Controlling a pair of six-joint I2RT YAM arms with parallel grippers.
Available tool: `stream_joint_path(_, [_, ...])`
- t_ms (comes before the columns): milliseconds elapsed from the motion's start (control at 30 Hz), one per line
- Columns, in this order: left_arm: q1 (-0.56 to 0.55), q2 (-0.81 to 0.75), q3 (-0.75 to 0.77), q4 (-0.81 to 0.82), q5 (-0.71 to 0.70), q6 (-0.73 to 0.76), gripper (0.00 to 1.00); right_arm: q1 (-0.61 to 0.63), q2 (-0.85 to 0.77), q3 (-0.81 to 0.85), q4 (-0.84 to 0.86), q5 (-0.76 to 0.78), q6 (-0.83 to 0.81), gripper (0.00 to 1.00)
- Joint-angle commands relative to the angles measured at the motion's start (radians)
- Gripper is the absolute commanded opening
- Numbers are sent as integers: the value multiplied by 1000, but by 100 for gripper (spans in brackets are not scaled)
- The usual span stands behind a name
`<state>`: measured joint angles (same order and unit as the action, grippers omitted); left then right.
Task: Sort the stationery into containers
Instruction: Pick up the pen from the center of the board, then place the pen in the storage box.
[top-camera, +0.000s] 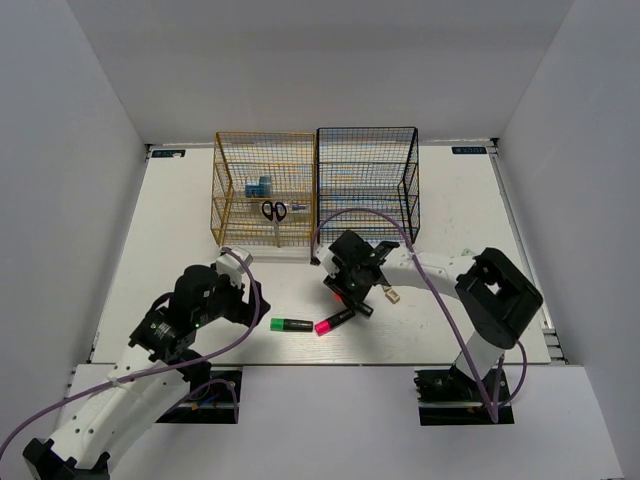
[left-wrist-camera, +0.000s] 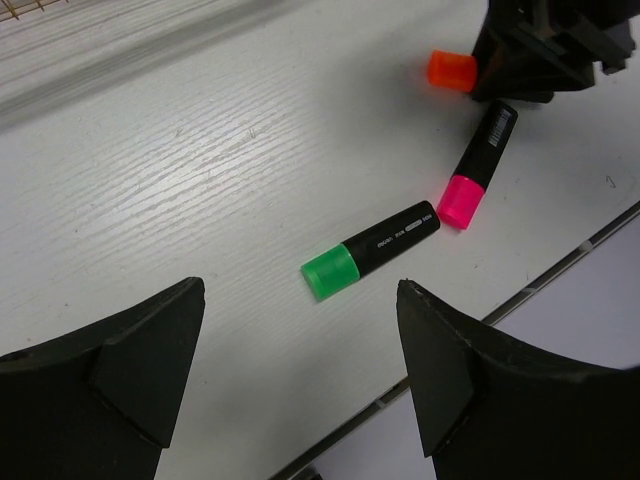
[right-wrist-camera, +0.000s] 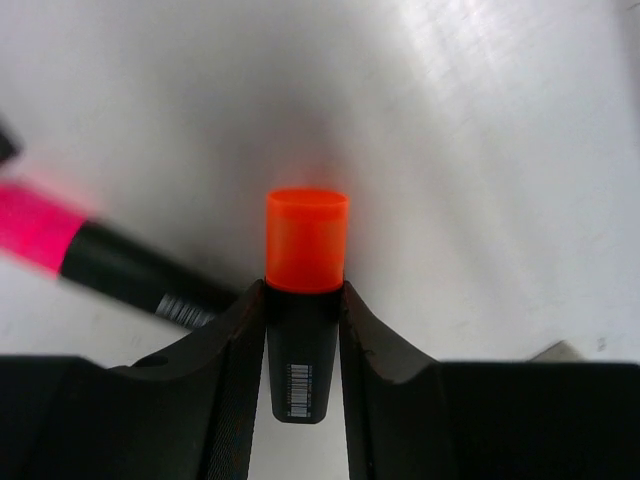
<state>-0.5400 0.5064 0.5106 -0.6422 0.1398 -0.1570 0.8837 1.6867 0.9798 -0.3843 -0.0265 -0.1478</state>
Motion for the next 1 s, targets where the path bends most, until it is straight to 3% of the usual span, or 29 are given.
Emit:
stream_joint_path(0, [2,-2,-10,24,21,4,87,1,-88,12,-152,-162,-143,0])
stream_joint_path(167, [0,7,-12,27,9,-6,86,1,-200,210,-329,-237,-329,0])
stream_joint_path(233, [2,9,-12,29,11,-7,86,3,-228,313,-350,-201,-360,0])
stream_joint_path(433, [3,12,-15,32,9,-7,86,-11,-219,534,-230,276,-507,0])
stream_joint_path(500, [0,17,-15,32,3,-7,86,-32,-179,571,-155,392,-639,0])
stream_joint_path(800, [2,30,-15,32,6,-1,86,-175,33,787,42,341,-1136,0])
stream_joint_path(967, [2,38,-12,30,11,2,86,-249,149,948,-33,225,-1168,0])
